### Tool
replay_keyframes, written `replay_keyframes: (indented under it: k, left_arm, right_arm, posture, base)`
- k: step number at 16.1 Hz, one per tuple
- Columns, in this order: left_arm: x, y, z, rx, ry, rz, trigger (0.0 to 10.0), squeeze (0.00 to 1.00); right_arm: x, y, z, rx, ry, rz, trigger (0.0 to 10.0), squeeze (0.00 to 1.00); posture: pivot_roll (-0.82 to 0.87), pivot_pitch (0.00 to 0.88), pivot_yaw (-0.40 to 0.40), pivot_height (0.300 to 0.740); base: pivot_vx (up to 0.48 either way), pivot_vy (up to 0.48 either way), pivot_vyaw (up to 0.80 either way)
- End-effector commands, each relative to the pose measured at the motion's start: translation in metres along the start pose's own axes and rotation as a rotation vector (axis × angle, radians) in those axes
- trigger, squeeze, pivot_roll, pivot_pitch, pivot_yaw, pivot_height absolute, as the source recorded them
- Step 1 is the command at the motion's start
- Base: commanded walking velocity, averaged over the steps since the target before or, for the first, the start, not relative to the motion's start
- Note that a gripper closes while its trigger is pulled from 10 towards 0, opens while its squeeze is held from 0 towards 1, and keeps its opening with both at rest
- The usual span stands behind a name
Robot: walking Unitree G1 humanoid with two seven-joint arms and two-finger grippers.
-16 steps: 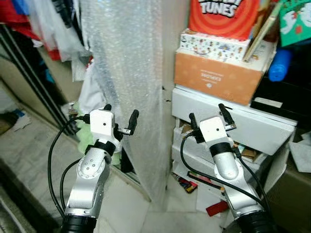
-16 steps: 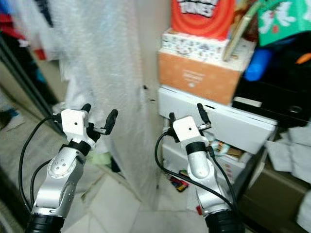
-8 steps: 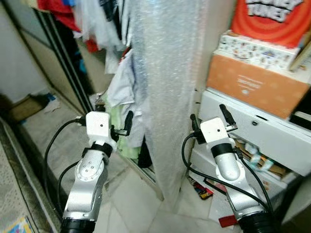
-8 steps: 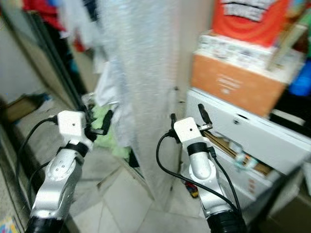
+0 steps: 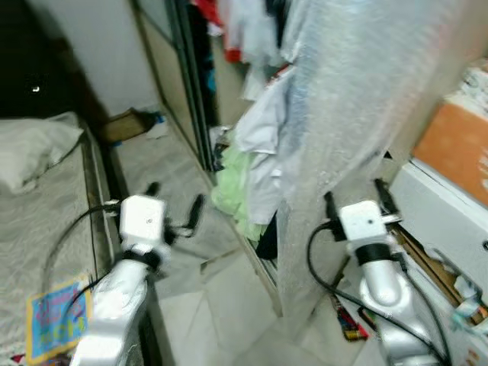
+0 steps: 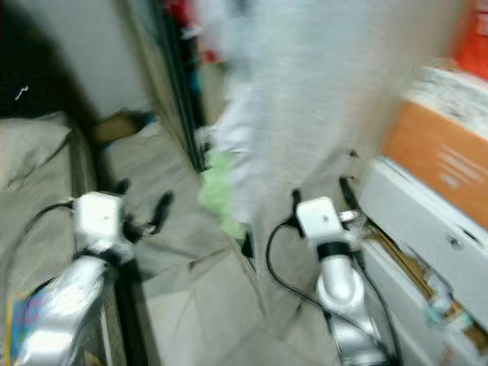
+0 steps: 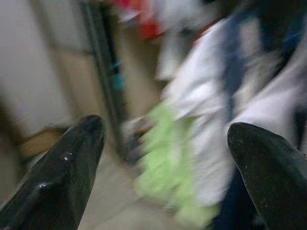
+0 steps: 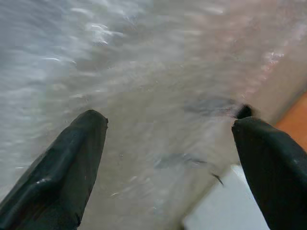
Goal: Clean up the room
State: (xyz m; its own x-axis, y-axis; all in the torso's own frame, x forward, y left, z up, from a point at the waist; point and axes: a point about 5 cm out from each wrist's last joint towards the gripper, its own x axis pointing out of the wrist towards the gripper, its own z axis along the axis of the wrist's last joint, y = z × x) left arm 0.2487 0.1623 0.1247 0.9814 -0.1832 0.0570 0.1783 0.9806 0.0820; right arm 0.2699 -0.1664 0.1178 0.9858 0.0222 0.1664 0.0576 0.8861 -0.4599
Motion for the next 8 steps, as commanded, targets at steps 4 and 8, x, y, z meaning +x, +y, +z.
replay_keyframes:
  k: [4,8]
  left_arm:
    - [-0.024,0.009,0.005,0.029,0.018,0.049,10.0,0.0]
    - [-0.032,0.014,0.003,0.035,0.039,0.084,10.0,0.0]
  right_arm:
    - [-0.037,-0.017,-0.01,0.001,0.083,-0.014,10.0,0.0]
    - [-0.051,-0.024,-0.01,-0.013,0.106,0.005,10.0,0.0]
  posture:
    - [-0.09,0.057,0.039,0.74]
    - [-0.09,0.039,0.039,0.74]
  base:
    - [0.0,0.0,0.8]
    - [0.0,0.0,0.8]
